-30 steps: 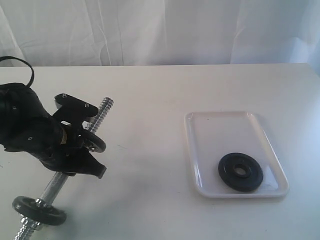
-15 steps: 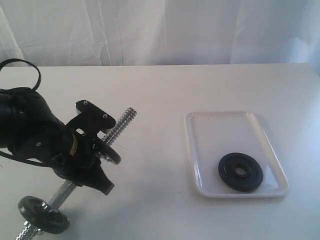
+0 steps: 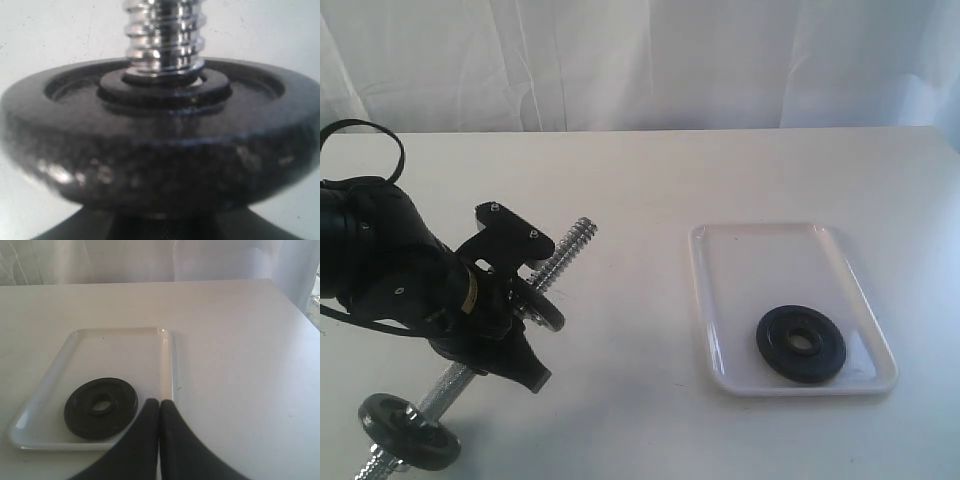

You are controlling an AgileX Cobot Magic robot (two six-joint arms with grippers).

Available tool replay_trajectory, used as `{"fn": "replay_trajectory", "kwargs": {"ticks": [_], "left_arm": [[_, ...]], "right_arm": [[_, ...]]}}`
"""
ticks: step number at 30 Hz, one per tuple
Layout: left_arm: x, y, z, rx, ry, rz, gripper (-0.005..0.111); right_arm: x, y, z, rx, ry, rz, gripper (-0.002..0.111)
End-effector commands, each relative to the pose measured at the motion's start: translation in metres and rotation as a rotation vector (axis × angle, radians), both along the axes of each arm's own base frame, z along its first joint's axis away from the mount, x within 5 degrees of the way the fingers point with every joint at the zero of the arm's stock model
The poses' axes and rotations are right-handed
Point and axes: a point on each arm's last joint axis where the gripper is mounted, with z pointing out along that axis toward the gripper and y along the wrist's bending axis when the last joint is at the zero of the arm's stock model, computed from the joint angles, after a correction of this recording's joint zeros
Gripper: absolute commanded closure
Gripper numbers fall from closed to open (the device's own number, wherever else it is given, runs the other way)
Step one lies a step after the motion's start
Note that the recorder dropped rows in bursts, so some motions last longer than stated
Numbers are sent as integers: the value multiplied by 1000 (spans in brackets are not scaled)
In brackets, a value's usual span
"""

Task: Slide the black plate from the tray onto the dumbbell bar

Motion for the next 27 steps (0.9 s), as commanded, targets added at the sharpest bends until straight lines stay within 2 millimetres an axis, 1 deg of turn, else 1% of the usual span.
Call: {"fn": "replay_trajectory", "kwargs": {"ticks": [1,7,10,13,15,17,20,22,24,25,27], "left_arm": [[1,-5,19,-80,-72,-14,107],[2,-6,19,-89,-77,-15,107],[3,-8,20,-113,-93,-24,107],[4,-12,23,-154,-120,-39,107],[5,-15,24,-182,-139,-49,107],[5,-15,24,-180,-138,-49,107],[5,-14,24,-177,-135,-48,107],[5,-14,24,-172,-132,-44,107],[4,-11,22,-147,-115,-35,107],[4,-11,22,-141,-111,-33,107],[4,-11,22,-139,-109,-32,107]], "right_arm": [[0,0,0,0,-6,-5,108],[0,0,0,0,-6,-5,108],[1,-1,5,-2,-65,-8,108],[3,-1,15,5,-175,-18,108],[3,-2,26,17,-294,-29,108],[2,-3,35,26,-394,-38,108],[0,-4,44,32,-496,-47,108],[-1,-5,49,97,-548,-50,108],[-1,-5,51,295,-557,-45,108],[-2,-5,51,333,-557,-44,108],[-3,-5,56,335,-611,-41,108]]}}
